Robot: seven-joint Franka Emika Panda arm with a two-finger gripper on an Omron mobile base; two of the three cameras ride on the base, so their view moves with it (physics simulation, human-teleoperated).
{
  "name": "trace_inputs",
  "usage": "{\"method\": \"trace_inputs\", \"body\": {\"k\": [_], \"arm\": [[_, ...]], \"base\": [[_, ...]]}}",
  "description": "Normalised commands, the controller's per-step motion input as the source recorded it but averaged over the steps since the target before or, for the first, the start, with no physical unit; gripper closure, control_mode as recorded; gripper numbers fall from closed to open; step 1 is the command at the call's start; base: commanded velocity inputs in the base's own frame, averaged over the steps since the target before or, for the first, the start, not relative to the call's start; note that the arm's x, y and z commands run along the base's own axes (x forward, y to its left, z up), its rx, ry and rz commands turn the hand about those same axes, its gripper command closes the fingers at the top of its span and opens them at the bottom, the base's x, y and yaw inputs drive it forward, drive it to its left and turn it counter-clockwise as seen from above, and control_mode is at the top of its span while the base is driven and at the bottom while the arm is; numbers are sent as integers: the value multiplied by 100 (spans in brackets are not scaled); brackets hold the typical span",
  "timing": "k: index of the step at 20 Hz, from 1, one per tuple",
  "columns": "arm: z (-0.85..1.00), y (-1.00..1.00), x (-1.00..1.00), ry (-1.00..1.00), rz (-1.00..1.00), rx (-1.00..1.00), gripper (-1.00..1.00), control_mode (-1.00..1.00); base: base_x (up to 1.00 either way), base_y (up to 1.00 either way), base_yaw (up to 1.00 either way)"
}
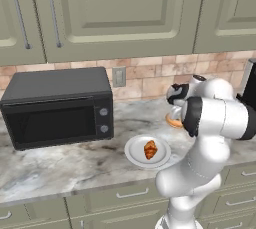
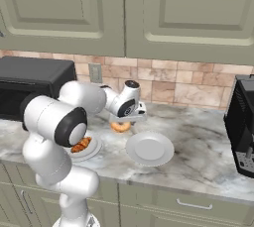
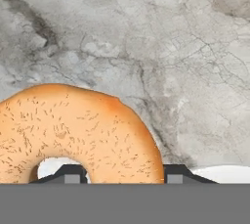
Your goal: Place the pastries on the plates.
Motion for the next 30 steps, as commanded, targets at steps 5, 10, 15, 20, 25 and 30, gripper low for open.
{"method": "trace_inputs", "body": {"k": [5,10,15,20,25,30], "arm": [[11,-12,-32,0,-1,0,100,-100],[8,-52,-27,0,0,0,100,-100],[3,-68,-9,1,0,0,100,-100],[7,-54,-2,-1,0,0,100,-100],[0,-34,-25,0,0,0,100,-100],[-3,-21,-38,0,0,0,100,-100]], "base": [[0,0,0],[0,0,0],[0,0,0],[0,0,0],[0,0,0],[0,0,0]]}}
